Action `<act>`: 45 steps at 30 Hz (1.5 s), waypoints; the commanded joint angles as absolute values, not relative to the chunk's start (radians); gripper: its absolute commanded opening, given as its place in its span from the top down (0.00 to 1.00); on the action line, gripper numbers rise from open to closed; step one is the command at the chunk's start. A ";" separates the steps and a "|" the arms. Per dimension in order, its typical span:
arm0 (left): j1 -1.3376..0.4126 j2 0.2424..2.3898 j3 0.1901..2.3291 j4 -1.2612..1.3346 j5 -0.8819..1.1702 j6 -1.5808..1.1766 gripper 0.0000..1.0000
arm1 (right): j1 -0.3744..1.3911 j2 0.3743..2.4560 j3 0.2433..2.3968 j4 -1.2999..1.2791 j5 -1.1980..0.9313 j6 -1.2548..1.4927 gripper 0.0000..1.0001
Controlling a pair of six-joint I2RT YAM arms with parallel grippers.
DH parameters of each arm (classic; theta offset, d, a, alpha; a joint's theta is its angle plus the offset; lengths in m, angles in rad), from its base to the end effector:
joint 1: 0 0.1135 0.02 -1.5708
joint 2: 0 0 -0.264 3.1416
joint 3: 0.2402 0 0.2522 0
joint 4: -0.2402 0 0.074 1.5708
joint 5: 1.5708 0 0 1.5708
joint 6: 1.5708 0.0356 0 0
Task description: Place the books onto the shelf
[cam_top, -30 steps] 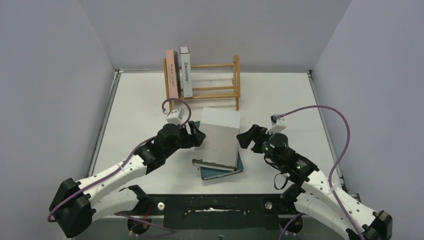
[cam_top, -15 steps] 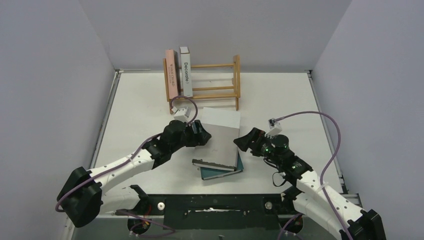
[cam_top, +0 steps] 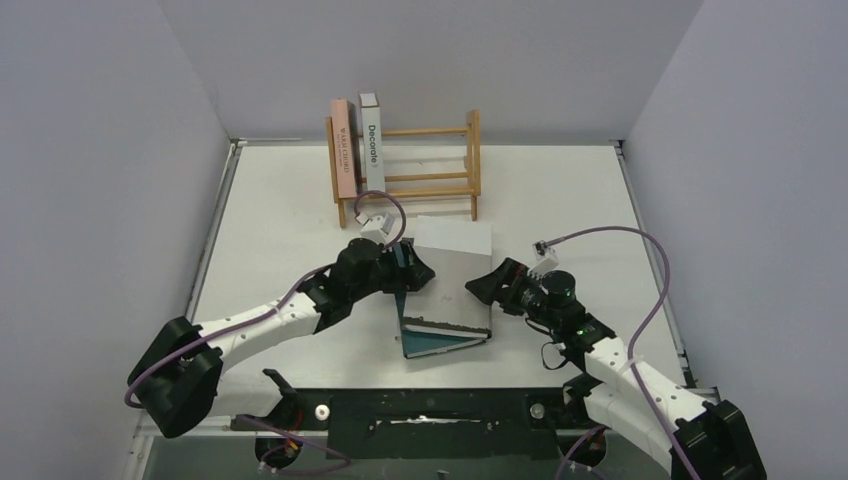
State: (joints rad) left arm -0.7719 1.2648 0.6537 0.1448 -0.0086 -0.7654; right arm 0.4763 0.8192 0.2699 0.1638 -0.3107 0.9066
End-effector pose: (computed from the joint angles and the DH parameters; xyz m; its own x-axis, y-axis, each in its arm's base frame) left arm 0.1961 -0.1905 0.2246 -0.7117 -0.2740 -0.6468 0.2758 0.7378 -0.6161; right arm 0.1549 0.0922 0.1891 -0.7480 0.4577 -0.4807 -0.1611 0.5773 0.8005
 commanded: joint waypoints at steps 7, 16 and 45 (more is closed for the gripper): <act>-0.819 1.329 0.693 0.277 0.028 -0.796 0.30 | 0.421 0.883 0.221 0.386 -0.409 0.924 0.08; -0.830 1.364 0.661 0.404 0.058 -0.809 0.30 | 0.386 1.038 0.208 0.581 -0.515 0.928 0.08; -0.861 1.278 0.700 0.433 -0.044 -0.703 0.32 | 0.372 0.591 0.402 0.103 -0.457 0.779 0.98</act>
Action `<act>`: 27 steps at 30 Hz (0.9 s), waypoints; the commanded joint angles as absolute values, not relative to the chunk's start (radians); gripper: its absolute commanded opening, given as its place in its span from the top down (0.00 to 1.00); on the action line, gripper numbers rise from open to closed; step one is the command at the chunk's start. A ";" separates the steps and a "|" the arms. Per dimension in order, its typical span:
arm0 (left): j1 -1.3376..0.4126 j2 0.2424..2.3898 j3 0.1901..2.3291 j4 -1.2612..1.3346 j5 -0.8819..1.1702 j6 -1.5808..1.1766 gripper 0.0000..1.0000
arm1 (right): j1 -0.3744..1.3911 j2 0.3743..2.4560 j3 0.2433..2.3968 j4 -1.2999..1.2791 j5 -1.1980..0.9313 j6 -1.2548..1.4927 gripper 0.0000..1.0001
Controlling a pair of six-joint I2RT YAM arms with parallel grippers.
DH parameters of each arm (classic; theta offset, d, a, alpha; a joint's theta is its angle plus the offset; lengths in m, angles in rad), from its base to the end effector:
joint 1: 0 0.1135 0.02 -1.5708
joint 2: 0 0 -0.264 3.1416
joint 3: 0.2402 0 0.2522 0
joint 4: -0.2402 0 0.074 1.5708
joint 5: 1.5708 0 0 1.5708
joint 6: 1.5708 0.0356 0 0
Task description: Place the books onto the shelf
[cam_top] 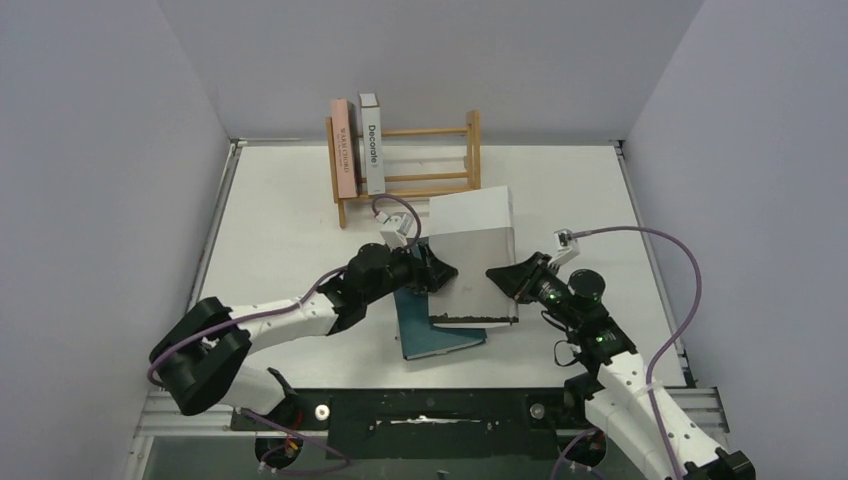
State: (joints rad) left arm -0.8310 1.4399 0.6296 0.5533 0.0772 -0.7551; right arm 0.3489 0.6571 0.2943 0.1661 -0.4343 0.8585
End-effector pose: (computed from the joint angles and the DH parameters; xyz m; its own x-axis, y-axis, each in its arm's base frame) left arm 0.2027 -0.2262 0.2113 -0.6639 -0.2862 -0.6909 0.4554 0.5780 -0.6771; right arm 0.1504 0.0707 0.2231 -0.6483 0.4948 -0.5787 -0.3171 0.5155 0.7960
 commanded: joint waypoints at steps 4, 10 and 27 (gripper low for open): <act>-0.861 1.041 0.688 0.177 -0.370 -0.678 0.32 | 0.376 0.555 0.470 0.055 -0.407 0.736 0.98; -0.863 0.679 0.667 -0.071 -0.619 -0.672 0.32 | 0.394 0.600 0.542 0.162 -0.328 0.688 0.99; -0.866 0.383 0.577 -0.214 -0.510 -0.673 0.33 | 0.663 1.416 0.986 0.779 0.282 0.217 1.00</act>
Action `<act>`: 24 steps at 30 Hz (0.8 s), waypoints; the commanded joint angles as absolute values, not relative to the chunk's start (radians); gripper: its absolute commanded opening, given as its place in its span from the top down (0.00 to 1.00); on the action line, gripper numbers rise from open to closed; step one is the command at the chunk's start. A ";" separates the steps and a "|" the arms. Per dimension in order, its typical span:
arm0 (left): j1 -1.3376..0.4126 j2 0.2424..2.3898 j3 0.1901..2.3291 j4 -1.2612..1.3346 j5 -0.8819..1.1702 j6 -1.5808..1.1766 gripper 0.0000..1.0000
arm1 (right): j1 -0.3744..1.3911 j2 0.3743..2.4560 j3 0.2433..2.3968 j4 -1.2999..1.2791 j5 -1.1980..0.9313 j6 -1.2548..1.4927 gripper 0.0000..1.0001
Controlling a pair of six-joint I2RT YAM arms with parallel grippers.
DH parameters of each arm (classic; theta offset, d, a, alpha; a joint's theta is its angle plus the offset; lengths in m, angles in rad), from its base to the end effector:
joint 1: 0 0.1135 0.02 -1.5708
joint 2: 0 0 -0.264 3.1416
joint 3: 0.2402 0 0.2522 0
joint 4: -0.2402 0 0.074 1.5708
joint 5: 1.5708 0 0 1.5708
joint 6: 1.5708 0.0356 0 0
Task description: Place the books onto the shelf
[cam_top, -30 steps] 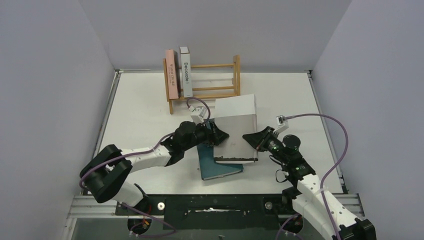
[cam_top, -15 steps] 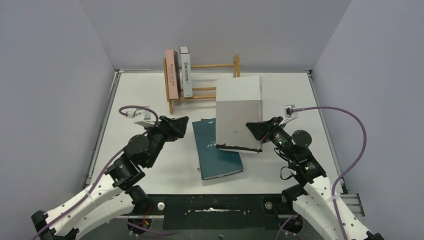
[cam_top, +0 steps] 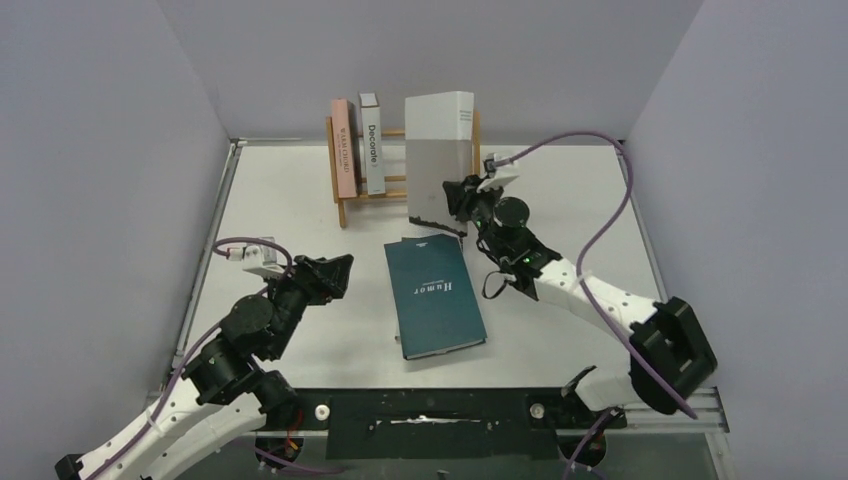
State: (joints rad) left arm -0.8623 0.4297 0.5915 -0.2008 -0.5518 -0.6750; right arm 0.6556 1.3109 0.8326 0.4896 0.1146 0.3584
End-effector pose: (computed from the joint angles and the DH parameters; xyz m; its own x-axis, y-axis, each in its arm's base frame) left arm 0.0899 -0.0762 0.3181 -0.2109 -0.5717 -0.7929 0.2229 0.7616 -0.6085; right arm 0.2455 0.1837 0.3104 -0.1723 0.3071 -0.9359 -0.4854 0.8003 0.3520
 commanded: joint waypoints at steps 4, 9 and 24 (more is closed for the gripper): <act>-0.865 0.337 0.560 -0.232 -0.507 -0.679 0.33 | 0.663 1.581 1.139 0.821 0.287 0.150 1.00; -0.864 0.315 0.558 -0.262 -0.522 -0.677 0.33 | 0.660 1.768 1.332 0.790 0.285 0.109 1.00; -0.865 0.272 0.557 -0.335 -0.561 -0.677 0.33 | 0.696 2.102 1.544 0.838 0.323 0.065 1.00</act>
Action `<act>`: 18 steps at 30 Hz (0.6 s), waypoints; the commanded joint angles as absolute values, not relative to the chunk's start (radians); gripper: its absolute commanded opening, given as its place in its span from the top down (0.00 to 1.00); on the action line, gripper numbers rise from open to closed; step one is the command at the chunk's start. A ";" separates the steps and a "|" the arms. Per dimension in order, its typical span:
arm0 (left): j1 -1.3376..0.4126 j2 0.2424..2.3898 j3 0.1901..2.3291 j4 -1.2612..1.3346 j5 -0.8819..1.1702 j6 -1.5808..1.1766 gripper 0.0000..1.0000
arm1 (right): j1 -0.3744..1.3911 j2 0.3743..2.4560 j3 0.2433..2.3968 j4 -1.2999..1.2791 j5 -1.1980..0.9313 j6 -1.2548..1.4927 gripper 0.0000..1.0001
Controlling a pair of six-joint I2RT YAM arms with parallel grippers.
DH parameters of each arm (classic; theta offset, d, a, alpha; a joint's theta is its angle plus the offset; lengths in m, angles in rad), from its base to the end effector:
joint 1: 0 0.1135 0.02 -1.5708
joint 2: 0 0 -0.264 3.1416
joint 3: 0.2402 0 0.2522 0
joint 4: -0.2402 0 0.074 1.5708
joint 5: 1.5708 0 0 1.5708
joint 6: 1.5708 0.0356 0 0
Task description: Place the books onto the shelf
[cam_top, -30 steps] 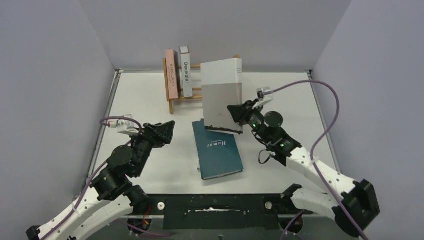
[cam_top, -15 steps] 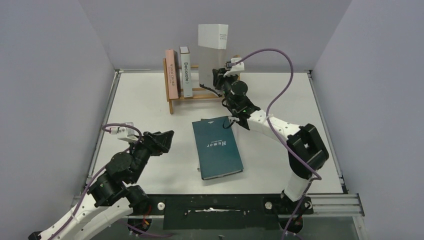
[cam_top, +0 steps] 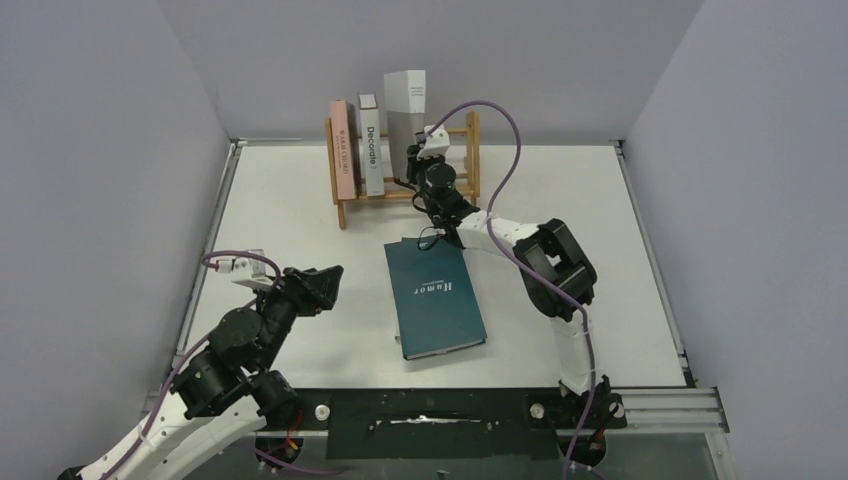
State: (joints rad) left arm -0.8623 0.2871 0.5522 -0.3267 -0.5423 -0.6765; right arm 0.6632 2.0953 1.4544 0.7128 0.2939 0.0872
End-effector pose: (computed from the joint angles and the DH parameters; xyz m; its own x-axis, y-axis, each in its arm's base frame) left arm 0.0737 -0.0577 0.3039 -0.2286 -0.5574 -0.7982 0.2207 0.7689 -0.6001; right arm 0.3942 0.2949 0.2514 0.0249 0.1252 -0.9918 -0.3651 0.9247 0.1076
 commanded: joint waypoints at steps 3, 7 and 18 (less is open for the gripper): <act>-0.865 0.270 0.555 -0.345 -0.565 -0.679 0.32 | 0.715 2.144 1.583 0.833 0.328 0.060 1.00; -0.865 0.259 0.546 -0.351 -0.568 -0.683 0.33 | 0.742 2.196 1.641 0.824 0.343 0.045 0.99; -0.865 0.213 0.542 -0.397 -0.583 -0.695 0.33 | 0.775 2.270 1.712 0.796 0.339 0.057 0.63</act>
State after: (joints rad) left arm -0.8623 0.2325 0.5343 -0.3931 -0.5690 -0.6888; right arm 0.7551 2.2696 1.6676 0.7334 0.3595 0.0444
